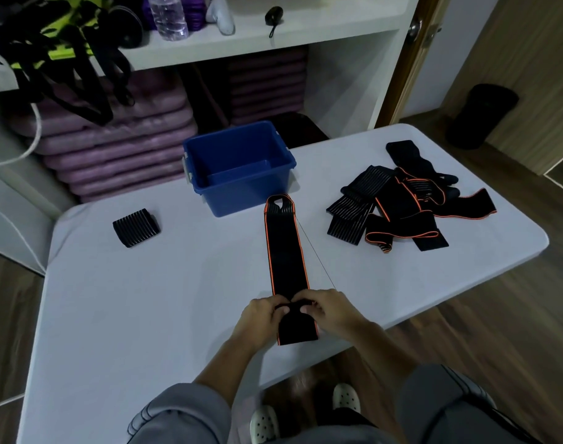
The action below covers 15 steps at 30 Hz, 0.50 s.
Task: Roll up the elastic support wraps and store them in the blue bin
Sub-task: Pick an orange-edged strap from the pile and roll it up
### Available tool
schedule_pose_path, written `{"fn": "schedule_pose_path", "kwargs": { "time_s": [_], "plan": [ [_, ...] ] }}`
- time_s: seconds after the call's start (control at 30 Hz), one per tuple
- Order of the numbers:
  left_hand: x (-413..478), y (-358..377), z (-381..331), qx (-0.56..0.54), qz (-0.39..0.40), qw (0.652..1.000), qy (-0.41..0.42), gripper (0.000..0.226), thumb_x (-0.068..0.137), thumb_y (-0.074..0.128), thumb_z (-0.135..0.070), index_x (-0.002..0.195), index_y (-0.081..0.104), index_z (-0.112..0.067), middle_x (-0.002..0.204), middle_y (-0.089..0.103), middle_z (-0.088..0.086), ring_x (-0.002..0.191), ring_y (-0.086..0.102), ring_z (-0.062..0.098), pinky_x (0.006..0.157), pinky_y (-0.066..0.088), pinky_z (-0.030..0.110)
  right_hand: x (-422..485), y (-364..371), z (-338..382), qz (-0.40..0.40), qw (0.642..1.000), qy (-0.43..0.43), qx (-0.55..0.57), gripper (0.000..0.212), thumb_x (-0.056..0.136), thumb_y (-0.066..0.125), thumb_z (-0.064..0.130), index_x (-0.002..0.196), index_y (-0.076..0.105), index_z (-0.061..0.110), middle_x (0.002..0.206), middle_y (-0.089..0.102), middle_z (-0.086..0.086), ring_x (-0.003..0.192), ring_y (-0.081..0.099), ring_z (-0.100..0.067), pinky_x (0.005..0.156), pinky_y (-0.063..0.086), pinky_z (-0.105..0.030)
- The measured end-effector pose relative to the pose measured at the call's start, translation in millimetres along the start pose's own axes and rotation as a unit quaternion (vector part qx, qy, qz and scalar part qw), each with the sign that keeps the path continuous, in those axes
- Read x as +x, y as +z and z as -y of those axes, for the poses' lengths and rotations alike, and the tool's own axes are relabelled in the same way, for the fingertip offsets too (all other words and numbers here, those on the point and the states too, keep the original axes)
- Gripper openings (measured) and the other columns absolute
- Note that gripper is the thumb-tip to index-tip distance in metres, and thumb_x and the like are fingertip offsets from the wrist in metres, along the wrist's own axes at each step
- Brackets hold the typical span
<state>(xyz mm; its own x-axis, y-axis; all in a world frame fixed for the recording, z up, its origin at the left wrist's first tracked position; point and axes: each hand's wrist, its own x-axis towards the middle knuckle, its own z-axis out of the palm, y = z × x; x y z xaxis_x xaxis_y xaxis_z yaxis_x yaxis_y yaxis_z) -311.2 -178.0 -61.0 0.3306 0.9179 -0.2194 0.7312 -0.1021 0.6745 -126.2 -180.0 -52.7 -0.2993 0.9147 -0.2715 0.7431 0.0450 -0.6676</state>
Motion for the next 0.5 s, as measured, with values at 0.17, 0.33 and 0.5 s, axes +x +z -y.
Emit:
{"fn": "schedule_pose_path", "kwargs": {
  "time_s": [0.17, 0.33, 0.5],
  "plan": [
    [8, 5, -2, 0.003, -0.073, 0.997, -0.033, 0.015, 0.088, 0.060, -0.021, 0.101, 0.064, -0.016, 0.096, 0.064, 0.004, 0.081, 0.061, 0.019, 0.072, 0.048, 0.026, 1, 4, -5, -0.053, 0.998, -0.019, -0.013, 0.028, 0.088, 0.058, 0.015, 0.114, 0.059, 0.026, 0.112, 0.061, 0.006, 0.091, 0.055, -0.007, 0.080, 0.040, -0.015],
    [9, 8, -5, 0.017, -0.105, 0.994, -0.008, 0.007, 0.084, 0.064, -0.013, 0.091, 0.063, -0.014, 0.094, 0.050, 0.000, 0.076, 0.054, 0.015, 0.068, 0.045, 0.022, 0, 8, -12, -0.041, 0.998, -0.037, -0.032, 0.035, 0.085, 0.063, 0.028, 0.120, 0.060, 0.025, 0.119, 0.052, 0.006, 0.086, 0.049, -0.003, 0.076, 0.037, -0.008],
    [6, 5, 1, 0.081, -0.042, 0.995, 0.040, 0.021, 0.088, 0.059, -0.024, 0.106, 0.068, -0.018, 0.104, 0.059, -0.001, 0.100, 0.053, 0.014, 0.083, 0.044, 0.022, -4, 6, -23, 0.028, 0.997, -0.057, -0.038, 0.078, 0.064, 0.080, 0.043, 0.132, 0.051, 0.019, 0.125, 0.042, 0.008, 0.106, 0.054, -0.013, 0.095, 0.049, -0.028]
  ]
}}
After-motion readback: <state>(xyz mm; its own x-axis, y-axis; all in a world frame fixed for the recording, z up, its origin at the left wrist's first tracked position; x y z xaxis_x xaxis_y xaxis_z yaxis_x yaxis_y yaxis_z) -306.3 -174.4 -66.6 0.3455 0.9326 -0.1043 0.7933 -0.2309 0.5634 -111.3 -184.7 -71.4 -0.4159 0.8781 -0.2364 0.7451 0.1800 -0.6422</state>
